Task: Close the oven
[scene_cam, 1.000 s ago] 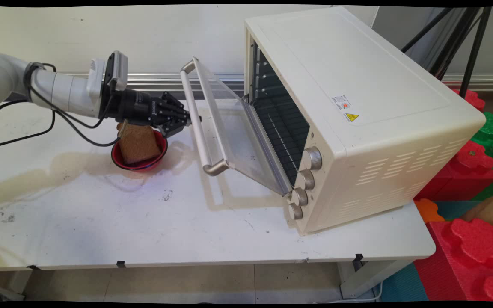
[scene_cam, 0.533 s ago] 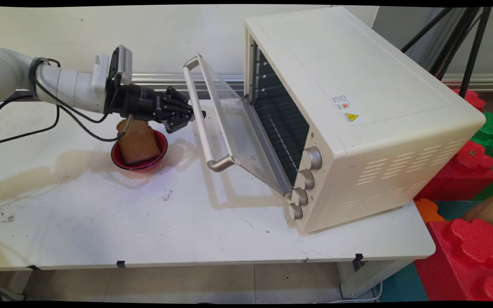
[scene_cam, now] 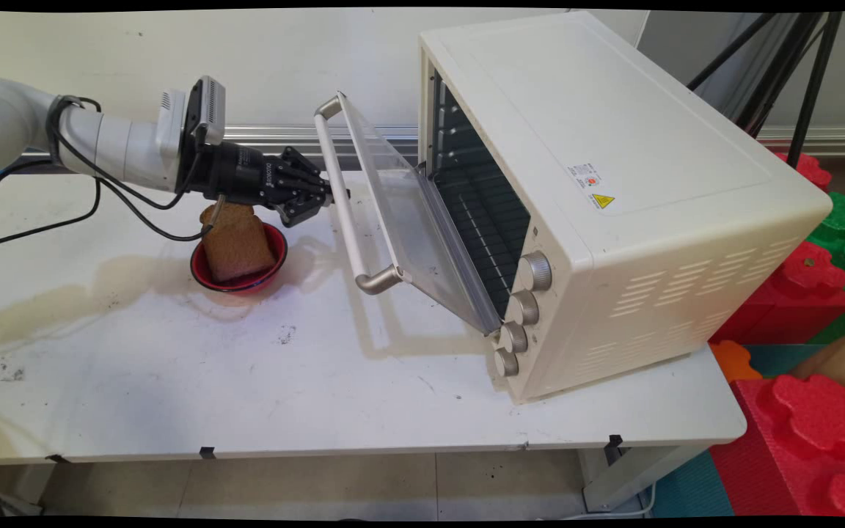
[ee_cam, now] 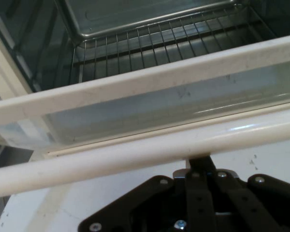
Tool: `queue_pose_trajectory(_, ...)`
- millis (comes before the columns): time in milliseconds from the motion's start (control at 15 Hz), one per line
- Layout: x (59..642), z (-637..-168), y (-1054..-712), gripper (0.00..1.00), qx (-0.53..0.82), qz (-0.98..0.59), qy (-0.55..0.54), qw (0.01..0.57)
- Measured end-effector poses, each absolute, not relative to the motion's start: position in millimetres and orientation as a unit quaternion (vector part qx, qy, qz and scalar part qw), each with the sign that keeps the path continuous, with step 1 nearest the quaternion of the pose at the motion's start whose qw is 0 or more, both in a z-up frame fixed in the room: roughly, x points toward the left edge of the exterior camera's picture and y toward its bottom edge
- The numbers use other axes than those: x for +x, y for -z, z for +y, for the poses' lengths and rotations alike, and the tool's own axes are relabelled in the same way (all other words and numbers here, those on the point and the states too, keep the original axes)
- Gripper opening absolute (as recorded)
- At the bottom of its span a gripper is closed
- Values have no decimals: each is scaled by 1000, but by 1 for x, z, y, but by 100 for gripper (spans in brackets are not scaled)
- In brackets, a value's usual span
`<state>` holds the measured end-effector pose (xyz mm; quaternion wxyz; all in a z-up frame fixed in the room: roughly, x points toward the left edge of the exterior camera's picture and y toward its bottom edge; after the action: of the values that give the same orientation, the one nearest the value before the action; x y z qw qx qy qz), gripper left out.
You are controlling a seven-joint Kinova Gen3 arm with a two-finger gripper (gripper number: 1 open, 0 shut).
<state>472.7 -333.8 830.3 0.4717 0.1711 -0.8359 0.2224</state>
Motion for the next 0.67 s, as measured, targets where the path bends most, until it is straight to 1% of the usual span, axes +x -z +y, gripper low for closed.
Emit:
queue_pose_trajectory(267,474,-334,-832,0,169,-835,-226,472)
queue_pose_trajectory(667,467,-338,-842,0,164,-825,-233,488)
